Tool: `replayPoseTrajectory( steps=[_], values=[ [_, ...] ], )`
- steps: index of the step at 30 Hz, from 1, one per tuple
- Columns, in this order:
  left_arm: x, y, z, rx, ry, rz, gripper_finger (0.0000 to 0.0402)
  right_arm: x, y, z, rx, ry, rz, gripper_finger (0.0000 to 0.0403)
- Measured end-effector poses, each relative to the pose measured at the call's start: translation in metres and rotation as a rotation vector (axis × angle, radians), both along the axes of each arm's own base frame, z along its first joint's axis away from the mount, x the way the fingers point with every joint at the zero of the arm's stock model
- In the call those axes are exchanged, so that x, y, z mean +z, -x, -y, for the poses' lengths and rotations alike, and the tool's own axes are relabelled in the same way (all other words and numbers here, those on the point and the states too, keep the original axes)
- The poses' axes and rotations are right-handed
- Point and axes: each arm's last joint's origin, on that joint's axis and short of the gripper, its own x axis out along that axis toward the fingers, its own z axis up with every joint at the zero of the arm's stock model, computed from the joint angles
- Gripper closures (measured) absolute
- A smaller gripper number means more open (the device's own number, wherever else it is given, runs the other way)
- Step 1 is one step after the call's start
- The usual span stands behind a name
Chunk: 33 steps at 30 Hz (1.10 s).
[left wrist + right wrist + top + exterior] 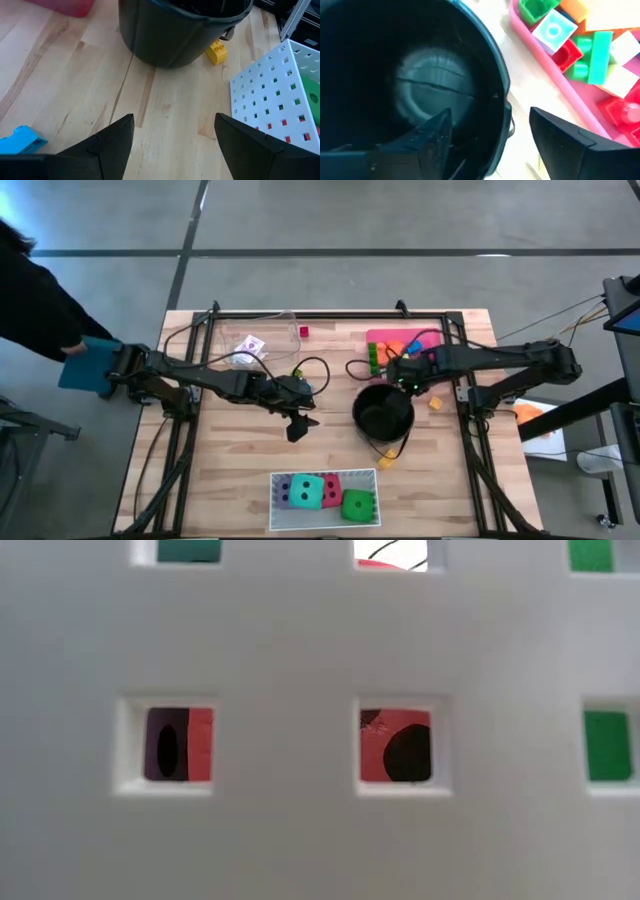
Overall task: Pick & Place Toys
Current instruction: Put the yellow game piece into the red bin
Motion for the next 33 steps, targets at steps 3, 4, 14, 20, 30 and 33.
replayPoseTrajectory(
  steps=[3,4,14,20,30,33],
  values=[
    [0.0,0.0,0.0,0.0,0.0,0.0,0.0124,0.013,0.011,0.0,-0.033,-0.001,0.064,0.013],
    [0.0,0.0,0.0,0.0,0.0,0.0,0.0124,0.016,0.015,0.0,-0.05,-0.005,0.086,0.0128],
    [0.0,0.0,0.0,0.002,0.002,-0.001,0.0124,0.016,0.074,0.002,-0.407,-0.001,0.062,0.0126],
    [0.0,0.0,0.0,-0.003,-0.004,0.0,0.0124,-0.008,0.081,0.002,-0.53,-0.001,-0.053,0.0126],
    [0.0,0.0,0.0,-0.005,-0.005,0.0,0.0124,-0.047,0.081,0.004,-0.43,-0.039,-0.159,0.0126],
    [0.0,0.0,0.0,-0.005,-0.005,-0.001,0.0124,-0.055,0.084,0.005,-0.44,-0.041,-0.184,0.0126]
  ],
)
